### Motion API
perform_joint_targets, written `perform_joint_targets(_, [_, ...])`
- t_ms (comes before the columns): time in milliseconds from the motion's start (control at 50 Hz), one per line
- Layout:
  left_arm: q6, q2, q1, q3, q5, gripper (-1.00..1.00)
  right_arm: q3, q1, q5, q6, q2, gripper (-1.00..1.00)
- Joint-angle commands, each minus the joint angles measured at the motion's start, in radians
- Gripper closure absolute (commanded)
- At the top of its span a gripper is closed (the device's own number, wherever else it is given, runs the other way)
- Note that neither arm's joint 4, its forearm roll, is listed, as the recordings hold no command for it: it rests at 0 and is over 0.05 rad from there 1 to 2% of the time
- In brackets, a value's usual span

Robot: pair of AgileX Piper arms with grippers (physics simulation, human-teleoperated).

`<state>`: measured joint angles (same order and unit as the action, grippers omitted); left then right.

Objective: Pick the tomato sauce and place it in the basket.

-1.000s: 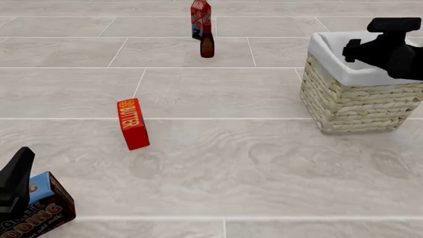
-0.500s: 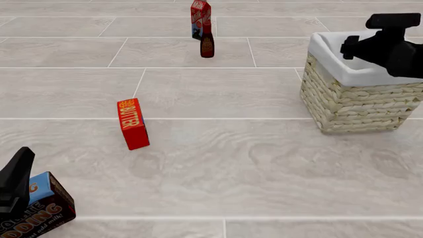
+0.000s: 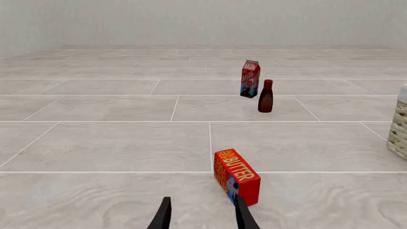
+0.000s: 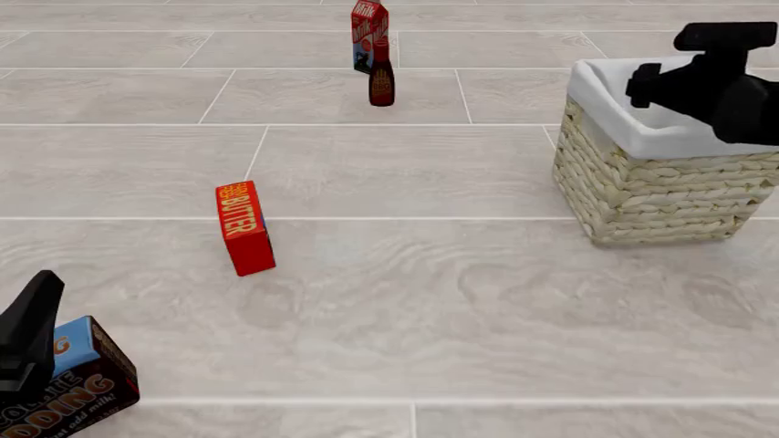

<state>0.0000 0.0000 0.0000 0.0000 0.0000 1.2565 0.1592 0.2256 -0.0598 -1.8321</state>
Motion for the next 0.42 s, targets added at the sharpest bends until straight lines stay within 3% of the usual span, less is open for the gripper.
perform_joint_targets(20, [0.0, 0.0, 0.0, 0.0, 0.0, -1.0, -0.007, -0.001, 0.015, 0.009, 0.0, -1.0])
perform_joint_targets(420, [0.0, 0.0, 0.0, 0.0, 0.0, -1.0, -0.005, -0.013, 0.023, 0.011, 0.0, -1.0])
